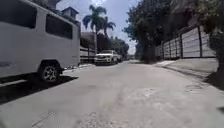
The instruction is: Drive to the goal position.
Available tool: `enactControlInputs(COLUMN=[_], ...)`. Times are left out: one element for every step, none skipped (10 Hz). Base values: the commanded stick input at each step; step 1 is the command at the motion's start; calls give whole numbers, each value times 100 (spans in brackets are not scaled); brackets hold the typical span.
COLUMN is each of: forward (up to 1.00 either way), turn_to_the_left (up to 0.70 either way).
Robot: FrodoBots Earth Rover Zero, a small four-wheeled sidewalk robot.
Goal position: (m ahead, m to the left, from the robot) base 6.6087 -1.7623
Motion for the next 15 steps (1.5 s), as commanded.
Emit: enactControlInputs(forward=[100,100,100,100,100,100,100,100,100,100,100,100,100,100,100], turn_to_the_left=[-39,-39,-39,-39,-39,-39,-39,-39,-39,-39,-16,1,1,1,1])
